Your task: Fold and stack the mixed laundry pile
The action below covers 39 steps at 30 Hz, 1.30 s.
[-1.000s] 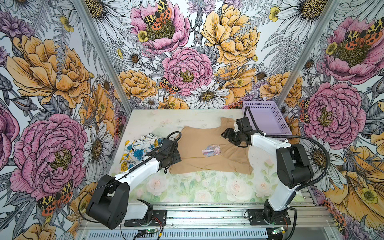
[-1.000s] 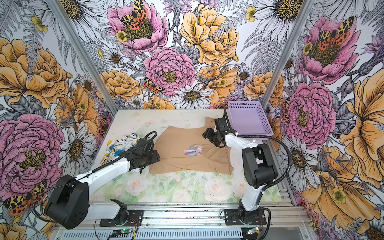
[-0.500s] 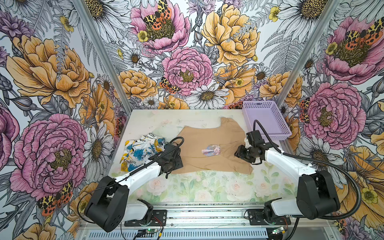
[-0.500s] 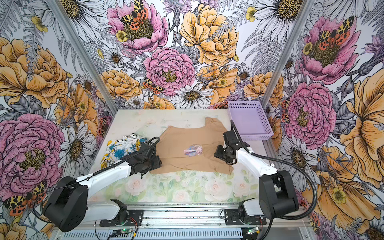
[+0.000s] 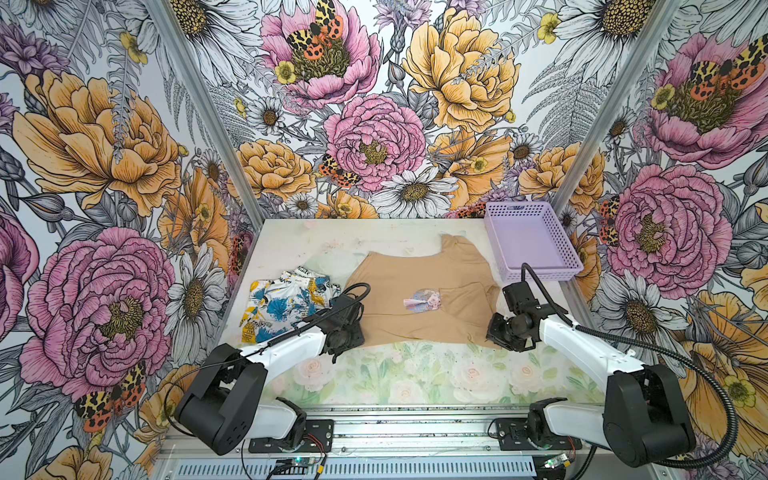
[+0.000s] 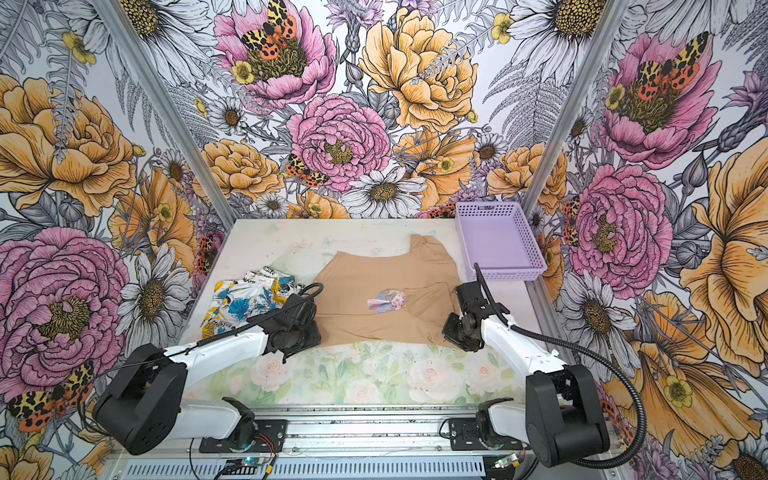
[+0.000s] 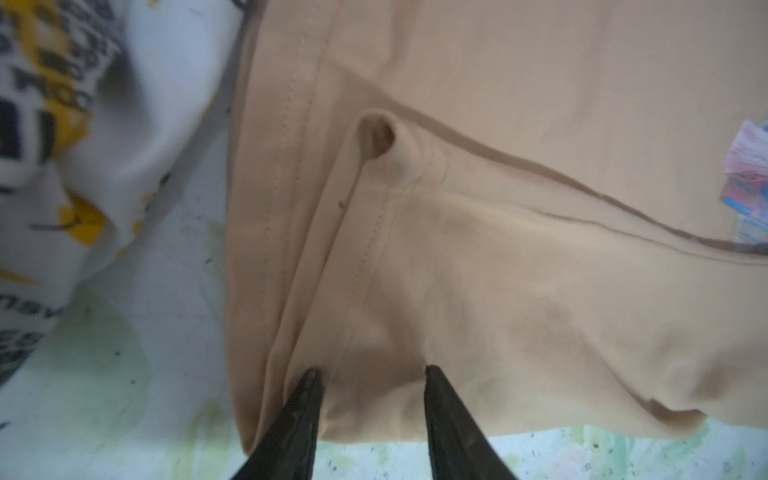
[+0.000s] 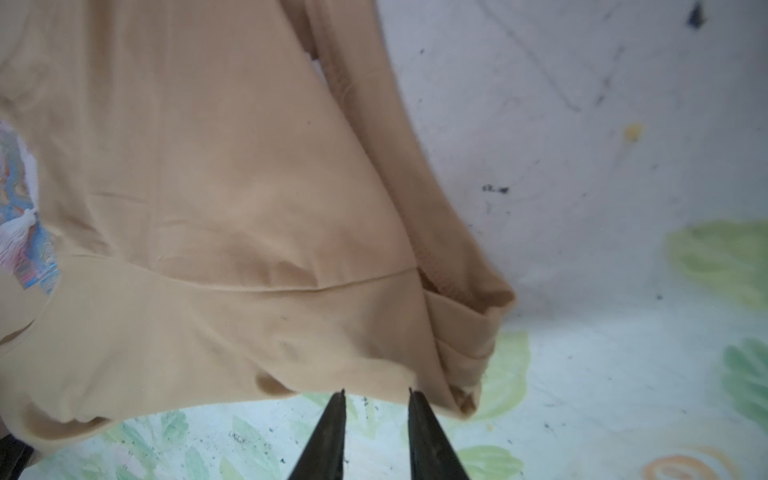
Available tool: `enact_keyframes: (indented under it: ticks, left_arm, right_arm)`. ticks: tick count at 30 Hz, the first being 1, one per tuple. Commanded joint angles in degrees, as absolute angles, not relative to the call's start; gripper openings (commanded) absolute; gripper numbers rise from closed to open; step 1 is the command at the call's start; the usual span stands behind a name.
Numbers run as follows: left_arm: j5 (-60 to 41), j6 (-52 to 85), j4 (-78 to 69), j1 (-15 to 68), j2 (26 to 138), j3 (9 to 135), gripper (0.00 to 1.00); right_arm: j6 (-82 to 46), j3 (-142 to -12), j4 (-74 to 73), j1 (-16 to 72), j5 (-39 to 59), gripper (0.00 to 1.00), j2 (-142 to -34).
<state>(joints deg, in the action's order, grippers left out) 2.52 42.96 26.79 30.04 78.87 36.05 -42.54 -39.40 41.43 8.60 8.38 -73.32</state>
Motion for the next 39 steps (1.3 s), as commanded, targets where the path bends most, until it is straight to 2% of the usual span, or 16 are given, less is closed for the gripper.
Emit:
enact_keyframes:
  ticks: [1, 11, 22, 32, 35, 39]
  left_arm:
    - [2.26, 41.75, 26.84, 29.95, 82.12, 35.11, 0.43]
    - [3.52, 39.34, 28.92, 28.42, 84.52, 36.45, 0.42]
    - [2.91, 38.06, 29.64, 27.83, 85.17, 35.76, 0.42]
    - [2.19, 37.94, 30.45, 28.93, 84.61, 36.23, 0.43]
    - [2.49, 37.99, 32.88, 30.03, 82.68, 38.32, 0.46]
    - [3.57, 38.31, 36.05, 30.90, 78.08, 42.53, 0.56]
  right_arm:
    - [-42.16, -38.84, 39.24, 7.22, 4.13, 0.27, -74.73]
    - [-39.39, -41.61, 36.19, 5.67, 1.65, 0.24, -84.15]
    - [-35.27, -45.39, 37.26, 3.59, -4.93, 0.21, -88.48]
    - [-32.84, -47.02, 39.55, 2.88, -5.44, 0.21, -87.87]
    - [-32.65, -47.99, 41.70, 2.91, -3.58, 0.22, -85.06]
    - [-33.12, -50.74, 44.18, 4.14, -2.12, 0.27, -79.83]
